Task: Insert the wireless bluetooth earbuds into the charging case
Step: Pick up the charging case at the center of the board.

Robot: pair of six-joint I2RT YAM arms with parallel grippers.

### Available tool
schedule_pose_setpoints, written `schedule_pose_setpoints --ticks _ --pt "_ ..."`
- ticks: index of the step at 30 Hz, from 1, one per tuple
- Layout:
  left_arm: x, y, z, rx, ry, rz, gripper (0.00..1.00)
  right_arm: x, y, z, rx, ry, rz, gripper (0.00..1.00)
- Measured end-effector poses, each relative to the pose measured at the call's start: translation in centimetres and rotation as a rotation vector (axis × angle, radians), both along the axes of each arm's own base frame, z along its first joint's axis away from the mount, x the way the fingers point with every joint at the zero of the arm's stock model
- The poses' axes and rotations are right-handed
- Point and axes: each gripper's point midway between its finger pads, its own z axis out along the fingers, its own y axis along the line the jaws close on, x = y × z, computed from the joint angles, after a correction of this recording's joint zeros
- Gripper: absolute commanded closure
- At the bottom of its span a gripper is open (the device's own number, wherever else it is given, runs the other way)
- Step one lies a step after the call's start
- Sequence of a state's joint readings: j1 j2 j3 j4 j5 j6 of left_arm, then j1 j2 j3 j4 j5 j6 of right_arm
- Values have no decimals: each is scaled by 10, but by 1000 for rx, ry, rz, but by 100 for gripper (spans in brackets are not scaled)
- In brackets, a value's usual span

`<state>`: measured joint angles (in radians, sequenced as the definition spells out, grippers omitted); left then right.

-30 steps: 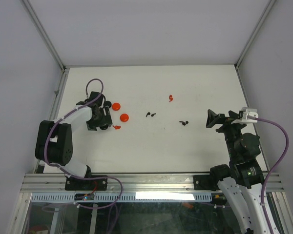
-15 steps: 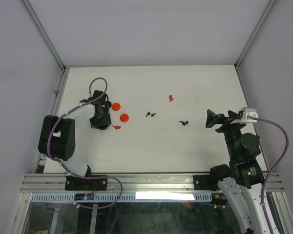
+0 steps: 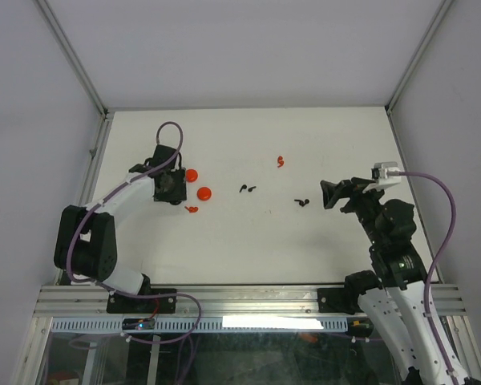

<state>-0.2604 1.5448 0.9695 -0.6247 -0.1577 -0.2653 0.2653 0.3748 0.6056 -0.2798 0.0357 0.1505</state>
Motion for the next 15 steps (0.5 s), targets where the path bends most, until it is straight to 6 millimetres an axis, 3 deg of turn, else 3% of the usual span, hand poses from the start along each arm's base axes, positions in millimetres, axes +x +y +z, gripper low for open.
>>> schedule_pose_setpoints --ticks 9,15 --pt "13 -38 58 -14 -211 -247 55 14 61 -20 23 188 310 1" --pt "17 -84 94 17 -370 -507 54 15 93 -33 92 288 473 1"
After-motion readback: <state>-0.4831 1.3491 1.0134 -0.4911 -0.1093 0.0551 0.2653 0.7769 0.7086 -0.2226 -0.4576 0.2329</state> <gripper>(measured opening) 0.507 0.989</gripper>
